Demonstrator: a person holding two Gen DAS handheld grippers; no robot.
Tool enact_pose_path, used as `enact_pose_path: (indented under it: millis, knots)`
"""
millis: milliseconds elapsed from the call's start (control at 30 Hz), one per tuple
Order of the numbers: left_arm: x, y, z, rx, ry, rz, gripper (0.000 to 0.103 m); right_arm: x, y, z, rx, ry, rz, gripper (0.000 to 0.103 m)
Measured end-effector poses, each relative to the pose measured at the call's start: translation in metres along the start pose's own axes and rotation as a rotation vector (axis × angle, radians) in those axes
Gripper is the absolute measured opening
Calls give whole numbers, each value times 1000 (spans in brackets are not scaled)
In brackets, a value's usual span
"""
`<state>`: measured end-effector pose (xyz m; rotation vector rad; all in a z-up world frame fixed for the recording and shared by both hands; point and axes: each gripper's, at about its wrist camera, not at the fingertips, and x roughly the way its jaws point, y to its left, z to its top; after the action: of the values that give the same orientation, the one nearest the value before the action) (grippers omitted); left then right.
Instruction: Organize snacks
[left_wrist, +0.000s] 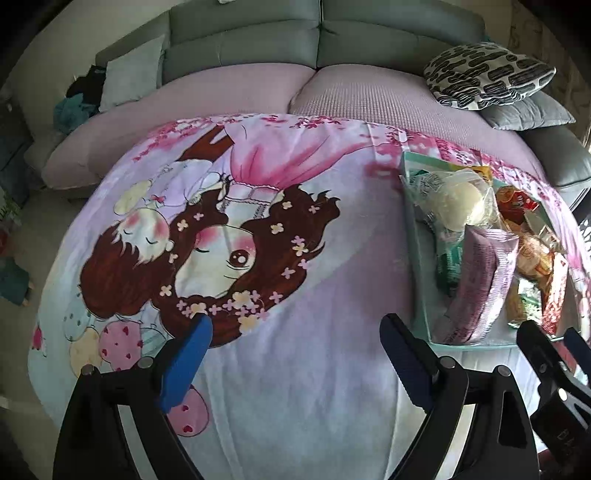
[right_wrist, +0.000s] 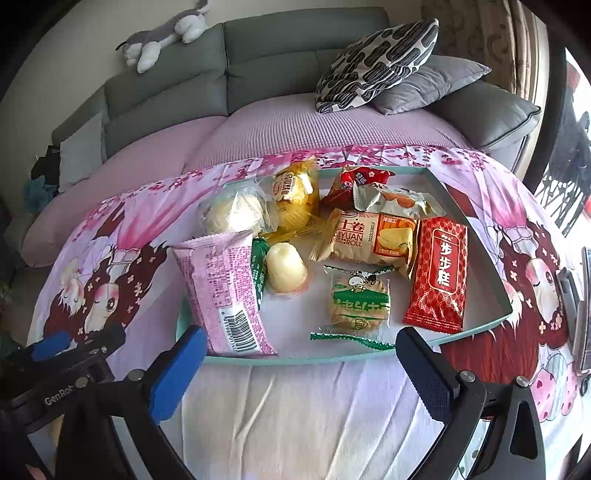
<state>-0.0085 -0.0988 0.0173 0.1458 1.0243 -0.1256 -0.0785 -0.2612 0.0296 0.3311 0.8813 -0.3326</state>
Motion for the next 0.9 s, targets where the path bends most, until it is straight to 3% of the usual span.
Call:
enact_pose_path:
  millis: [567, 900]
  knots:
    - [15, -4, -13, 39, 32, 92, 92, 3, -16, -13, 25, 11, -19, 103]
    - [14, -8, -15, 45, 25, 73, 92, 0, -17, -16, 21, 7, -17, 103]
